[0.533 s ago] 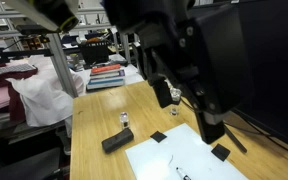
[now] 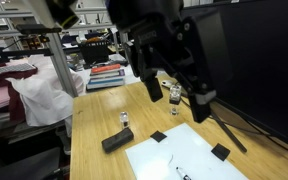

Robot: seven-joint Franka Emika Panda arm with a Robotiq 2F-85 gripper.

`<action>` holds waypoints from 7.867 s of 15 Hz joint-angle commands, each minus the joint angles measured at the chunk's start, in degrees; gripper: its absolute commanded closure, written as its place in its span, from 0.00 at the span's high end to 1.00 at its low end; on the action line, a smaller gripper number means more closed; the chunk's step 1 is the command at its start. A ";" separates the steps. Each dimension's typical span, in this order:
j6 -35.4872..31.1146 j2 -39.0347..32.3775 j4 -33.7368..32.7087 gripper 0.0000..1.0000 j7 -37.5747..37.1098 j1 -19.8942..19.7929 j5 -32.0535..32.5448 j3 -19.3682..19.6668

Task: Write the letter v on the paper using the marker

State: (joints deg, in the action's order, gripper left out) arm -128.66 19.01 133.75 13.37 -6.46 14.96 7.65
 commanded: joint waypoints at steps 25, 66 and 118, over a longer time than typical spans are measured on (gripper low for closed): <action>1.55 -29.36 -10.52 1.00 47.15 3.35 -2.16 -4.31; -19.86 -51.50 -18.19 0.60 64.06 -2.42 5.59 -4.96; 31.93 -49.54 -29.42 0.05 9.96 6.72 12.51 -5.36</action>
State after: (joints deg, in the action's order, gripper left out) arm -104.58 -26.43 110.28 26.62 -1.22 25.14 2.08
